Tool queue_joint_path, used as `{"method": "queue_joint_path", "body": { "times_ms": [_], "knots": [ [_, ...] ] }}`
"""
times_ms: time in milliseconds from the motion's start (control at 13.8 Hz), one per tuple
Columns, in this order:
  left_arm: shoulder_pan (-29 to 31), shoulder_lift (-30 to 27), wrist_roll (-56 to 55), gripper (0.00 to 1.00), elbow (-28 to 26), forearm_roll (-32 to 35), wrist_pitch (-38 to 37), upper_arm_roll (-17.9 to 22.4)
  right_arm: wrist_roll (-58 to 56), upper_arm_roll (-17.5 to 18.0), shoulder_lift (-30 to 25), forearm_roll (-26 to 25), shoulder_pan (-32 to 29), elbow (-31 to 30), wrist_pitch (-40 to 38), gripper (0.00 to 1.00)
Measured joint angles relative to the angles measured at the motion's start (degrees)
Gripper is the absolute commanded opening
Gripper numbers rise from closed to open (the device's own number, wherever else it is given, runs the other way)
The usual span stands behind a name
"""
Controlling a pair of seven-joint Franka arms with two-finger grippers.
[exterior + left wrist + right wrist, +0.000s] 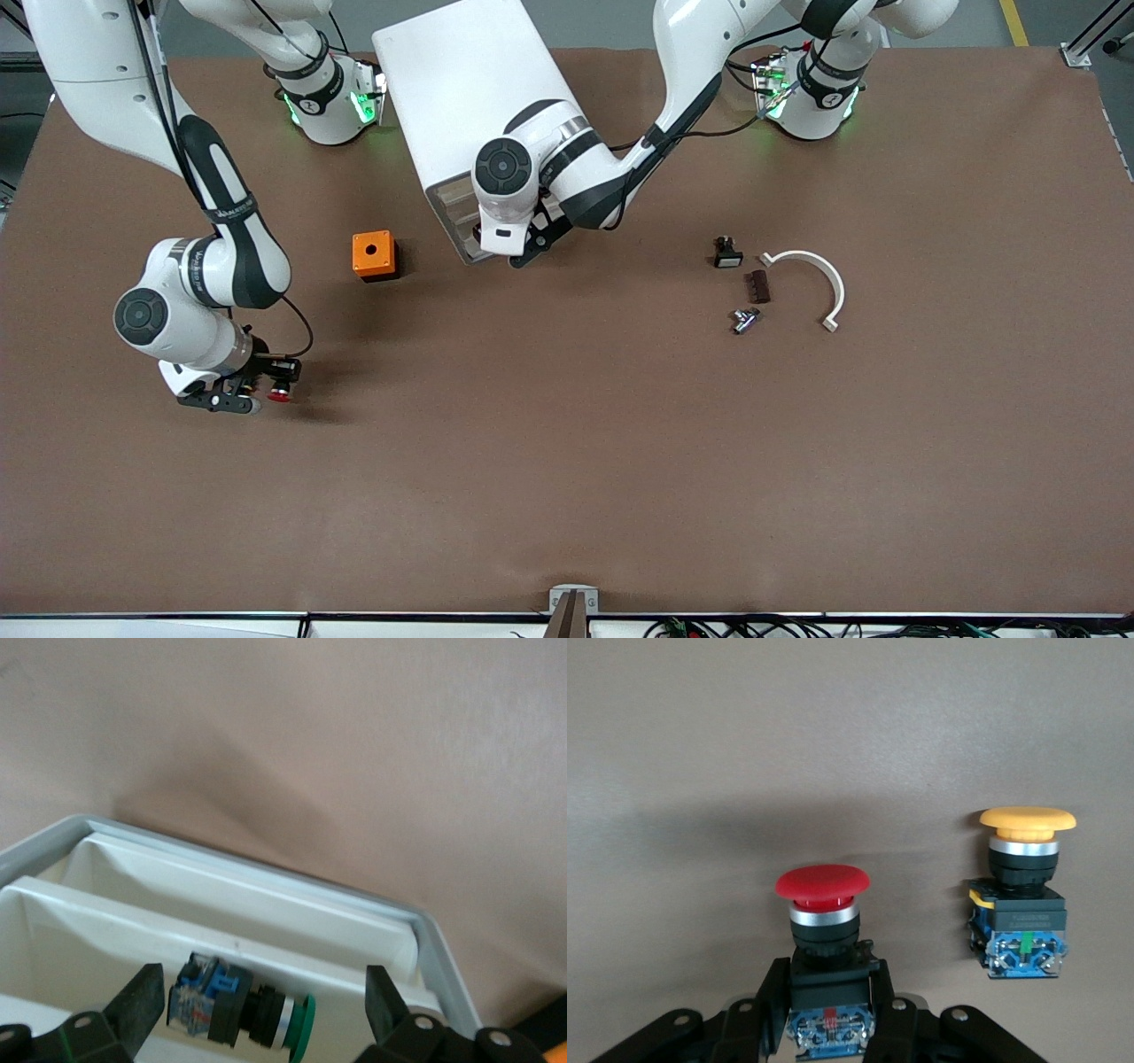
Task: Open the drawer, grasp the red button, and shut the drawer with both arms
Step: 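Carry the button with the right gripper while the left gripper shuts the drawer, then place the button with the right gripper while the left gripper withdraws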
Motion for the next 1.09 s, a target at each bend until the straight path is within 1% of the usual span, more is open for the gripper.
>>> {"method": "queue_joint_path", "body": {
  "times_ms": [145, 290, 434, 724, 796, 869, 1086],
  "knots": [
    [1.33, -0.8, -0.15, 1.0, 0.43, 3.67, -1.01, 3.03, 0.01, 0.02, 0.28, 0.0, -0.08, 0.11, 0.06, 0.0],
    [5.05, -3.01, 2.48, 1.0, 0.89, 8.4, -3.51, 5.36, 0.02, 0.06, 0.43, 0.0, -0.09, 0.41, 0.07, 0.0],
    [10.76, -6.3, 8.71, 1.0, 1.18, 10.12, -6.49, 5.89, 0.02, 0.08, 0.91, 0.0, -0.12, 0.81, 0.07, 0.0],
    [22.39, -13.77, 20.78, 1.0, 1.22, 10.76, -13.3, 6.11, 0.03, 0.13, 2.01, 0.0, -0.13, 1.67, 0.34, 0.0],
    [24.48, -15.24, 23.51, 1.0, 1.19, 11.24, -14.93, 6.12, 0.03, 0.15, 2.27, 0.0, -0.13, 2.0, 0.34, 0.77],
    [26.41, -16.56, 25.77, 1.0, 1.16, 11.6, -16.45, 6.14, 0.14, 0.17, 2.53, 0.05, -0.13, 2.34, 0.31, 1.0],
    [31.98, -19.82, 32.71, 1.0, 1.1, 11.8, -20.85, 6.15, 0.62, 0.23, 2.93, 0.09, -0.13, 3.08, 0.21, 1.0]
  ]
}}
